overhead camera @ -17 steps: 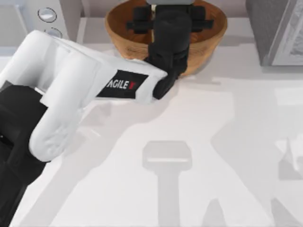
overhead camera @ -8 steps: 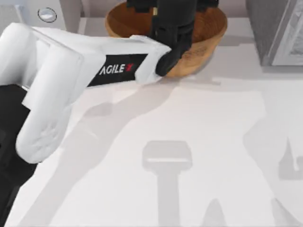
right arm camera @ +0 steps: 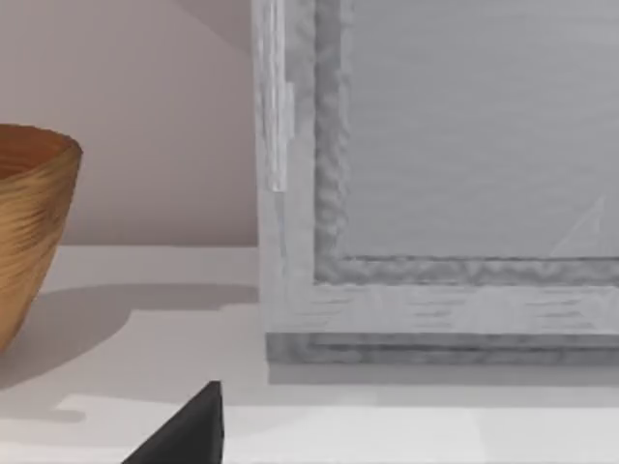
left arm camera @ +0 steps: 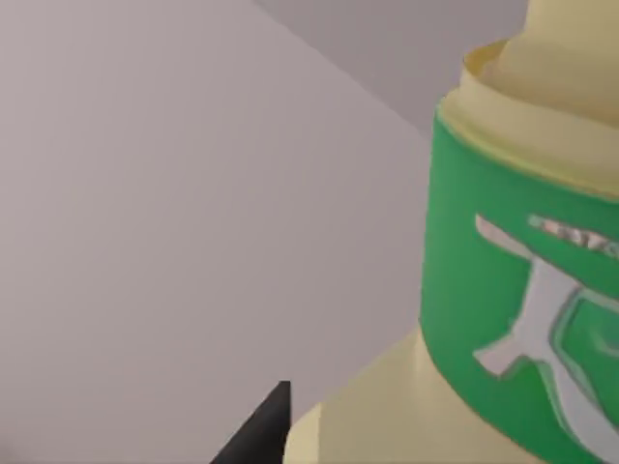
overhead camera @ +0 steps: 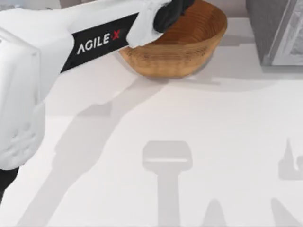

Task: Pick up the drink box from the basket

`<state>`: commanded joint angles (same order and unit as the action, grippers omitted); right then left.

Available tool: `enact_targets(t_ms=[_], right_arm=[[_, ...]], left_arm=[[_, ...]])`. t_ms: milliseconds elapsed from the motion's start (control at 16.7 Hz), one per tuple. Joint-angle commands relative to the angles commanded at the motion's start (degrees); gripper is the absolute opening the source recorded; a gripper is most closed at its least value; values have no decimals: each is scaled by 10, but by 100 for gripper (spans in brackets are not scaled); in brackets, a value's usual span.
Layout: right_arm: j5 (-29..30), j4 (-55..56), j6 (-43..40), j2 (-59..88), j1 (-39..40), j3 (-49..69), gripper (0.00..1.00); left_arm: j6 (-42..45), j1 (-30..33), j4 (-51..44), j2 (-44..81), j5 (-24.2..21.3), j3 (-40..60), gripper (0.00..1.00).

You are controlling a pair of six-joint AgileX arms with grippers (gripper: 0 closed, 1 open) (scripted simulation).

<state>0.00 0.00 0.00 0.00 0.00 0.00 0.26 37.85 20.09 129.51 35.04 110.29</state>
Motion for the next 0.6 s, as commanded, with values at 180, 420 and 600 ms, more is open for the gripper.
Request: enact_targets(t_ms=[180, 420, 600], right_arm=[[0, 0, 0, 0, 0, 0, 100], [0, 0, 0, 0, 0, 0, 100], [0, 0, 0, 0, 0, 0, 100]], left_arm=[[0, 0, -10, -4, 0, 6, 0], [2, -2, -10, -7, -1, -1, 0], [4, -19, -24, -59, -18, -47, 0]])
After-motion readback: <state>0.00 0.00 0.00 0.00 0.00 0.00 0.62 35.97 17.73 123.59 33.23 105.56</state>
